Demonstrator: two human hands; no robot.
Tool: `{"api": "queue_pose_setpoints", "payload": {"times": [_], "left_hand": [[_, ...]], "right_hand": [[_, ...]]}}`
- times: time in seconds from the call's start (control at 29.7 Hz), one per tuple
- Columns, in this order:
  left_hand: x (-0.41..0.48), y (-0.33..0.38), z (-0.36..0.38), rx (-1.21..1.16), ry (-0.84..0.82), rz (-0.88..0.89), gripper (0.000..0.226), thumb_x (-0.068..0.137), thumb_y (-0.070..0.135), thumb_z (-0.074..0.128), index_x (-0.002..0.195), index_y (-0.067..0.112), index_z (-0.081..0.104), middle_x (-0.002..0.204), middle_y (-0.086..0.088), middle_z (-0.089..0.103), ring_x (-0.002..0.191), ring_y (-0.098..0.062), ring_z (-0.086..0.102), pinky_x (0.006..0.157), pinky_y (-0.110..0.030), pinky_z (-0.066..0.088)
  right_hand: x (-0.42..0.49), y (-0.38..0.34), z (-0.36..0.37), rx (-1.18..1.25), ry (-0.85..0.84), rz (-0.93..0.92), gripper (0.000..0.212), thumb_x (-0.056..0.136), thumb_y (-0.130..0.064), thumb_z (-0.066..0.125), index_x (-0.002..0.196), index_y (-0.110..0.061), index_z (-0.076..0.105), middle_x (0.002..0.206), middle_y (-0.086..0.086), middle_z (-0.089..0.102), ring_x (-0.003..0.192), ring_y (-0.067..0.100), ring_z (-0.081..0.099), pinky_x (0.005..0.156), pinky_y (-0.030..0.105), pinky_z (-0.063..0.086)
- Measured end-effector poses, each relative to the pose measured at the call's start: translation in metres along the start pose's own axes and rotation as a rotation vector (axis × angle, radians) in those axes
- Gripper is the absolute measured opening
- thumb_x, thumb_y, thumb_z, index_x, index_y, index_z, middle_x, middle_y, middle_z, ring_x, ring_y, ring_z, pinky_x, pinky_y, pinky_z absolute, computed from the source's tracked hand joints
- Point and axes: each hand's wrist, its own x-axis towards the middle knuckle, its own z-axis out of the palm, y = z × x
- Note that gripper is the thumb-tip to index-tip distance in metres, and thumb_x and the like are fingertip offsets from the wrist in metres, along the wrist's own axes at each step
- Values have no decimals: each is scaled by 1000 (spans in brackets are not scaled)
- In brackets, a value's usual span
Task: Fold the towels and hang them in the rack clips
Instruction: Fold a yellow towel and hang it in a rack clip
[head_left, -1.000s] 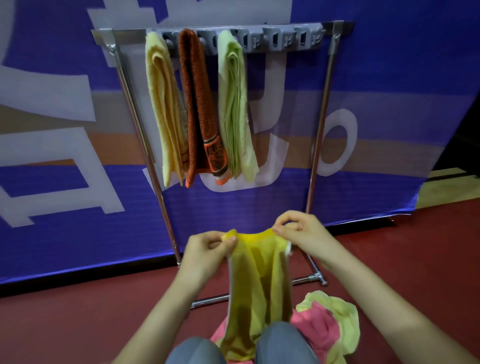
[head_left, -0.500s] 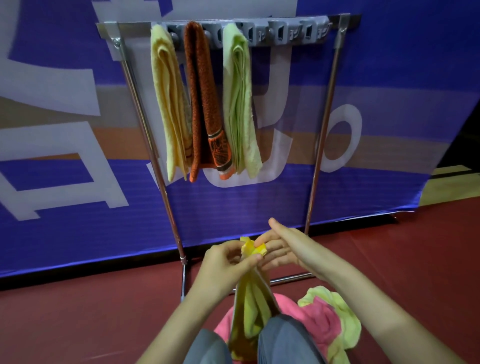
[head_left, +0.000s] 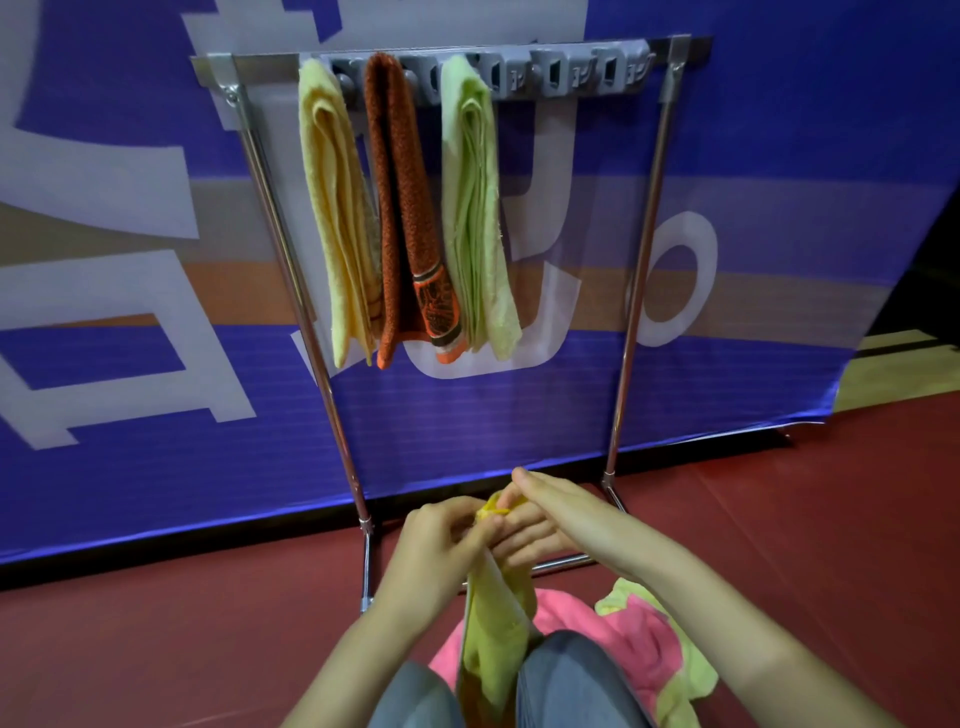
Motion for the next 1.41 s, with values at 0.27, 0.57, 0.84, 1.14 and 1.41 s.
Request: {"api": "queue_pose_setpoints", "payload": {"times": [0.27, 0.57, 0.84, 1.14, 1.41], "left_hand": [[5, 3, -24, 70, -78, 70, 23, 89, 22, 52, 68, 18, 58, 55, 8, 49, 58, -1, 45, 57, -14, 34], [13, 18, -55, 68, -49, 101, 24, 91, 18, 50, 71, 7, 58, 57, 6, 51, 56, -4, 46, 60, -30, 43], [7, -9, -78, 381, 41, 2, 30, 93, 35, 41, 66, 23, 46, 67, -4, 55, 66, -22, 53, 67, -40, 42], [40, 69, -136, 775, 392, 375, 31, 94, 31, 38, 88, 6, 54, 81, -21, 61, 77, -40, 58, 60, -37, 36], [39, 58, -129, 734, 350, 289, 29, 94, 31, 39, 82, 7, 51, 84, -22, 63, 80, -40, 58, 59, -39, 36]], "right_hand": [[-3, 3, -5, -213, -85, -72, 16, 97, -29, 32, 89, -19, 43, 68, 4, 59, 48, 8, 57, 36, 17, 43], [8, 26, -32, -529, -66, 24, 16, 92, -20, 48, 77, -21, 47, 46, -4, 53, 33, 2, 50, 33, 14, 38], [9, 19, -53, -756, 257, -366, 10, 75, -35, 55, 68, -29, 54, 74, -5, 55, 71, 3, 50, 75, 31, 42], [-19, -122, -38, -738, 460, -830, 11, 79, -11, 66, 83, -20, 69, 76, 0, 70, 72, 9, 63, 73, 32, 52], [-11, -128, -46, -837, 507, -724, 11, 76, -14, 70, 83, -20, 64, 73, -9, 62, 63, -1, 57, 69, 22, 46]]}}
